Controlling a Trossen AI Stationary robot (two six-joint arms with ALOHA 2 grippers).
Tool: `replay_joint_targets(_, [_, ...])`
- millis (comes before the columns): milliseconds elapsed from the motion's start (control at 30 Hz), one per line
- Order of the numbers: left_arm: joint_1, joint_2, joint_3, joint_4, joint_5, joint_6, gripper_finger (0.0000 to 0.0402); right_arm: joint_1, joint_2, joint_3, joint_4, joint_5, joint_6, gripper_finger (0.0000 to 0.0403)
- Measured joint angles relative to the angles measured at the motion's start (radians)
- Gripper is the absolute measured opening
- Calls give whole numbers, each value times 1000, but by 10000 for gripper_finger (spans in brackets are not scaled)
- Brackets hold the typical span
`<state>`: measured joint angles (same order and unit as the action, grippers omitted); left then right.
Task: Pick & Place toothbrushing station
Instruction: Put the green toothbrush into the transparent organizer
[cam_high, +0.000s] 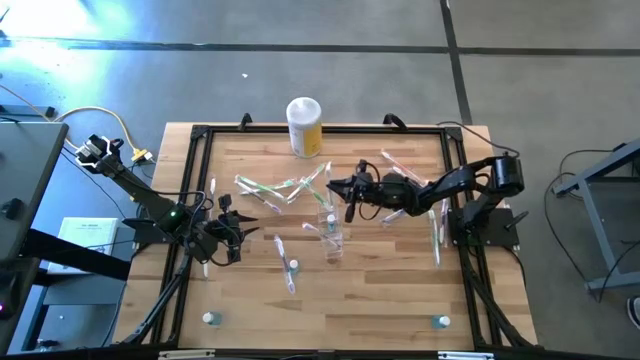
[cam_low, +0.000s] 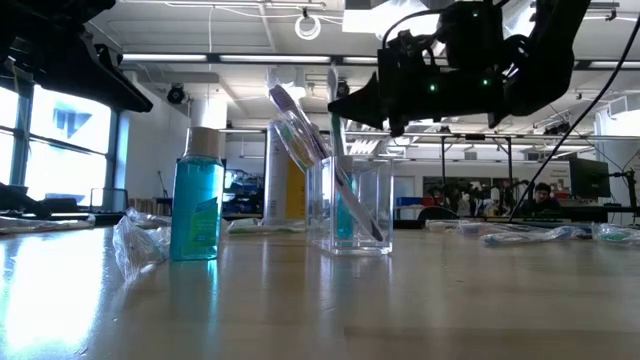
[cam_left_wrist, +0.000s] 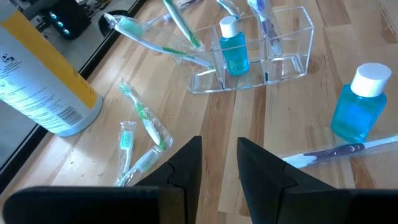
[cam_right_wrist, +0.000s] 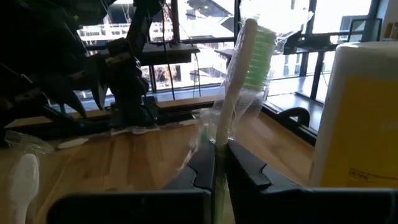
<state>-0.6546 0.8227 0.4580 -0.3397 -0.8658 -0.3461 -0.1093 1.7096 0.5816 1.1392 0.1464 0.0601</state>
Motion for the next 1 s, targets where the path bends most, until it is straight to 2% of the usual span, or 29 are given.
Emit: replay_joint_targets(1000, [0,0,0,0,0,1,95,-4,0,1,-126,-68,105,25])
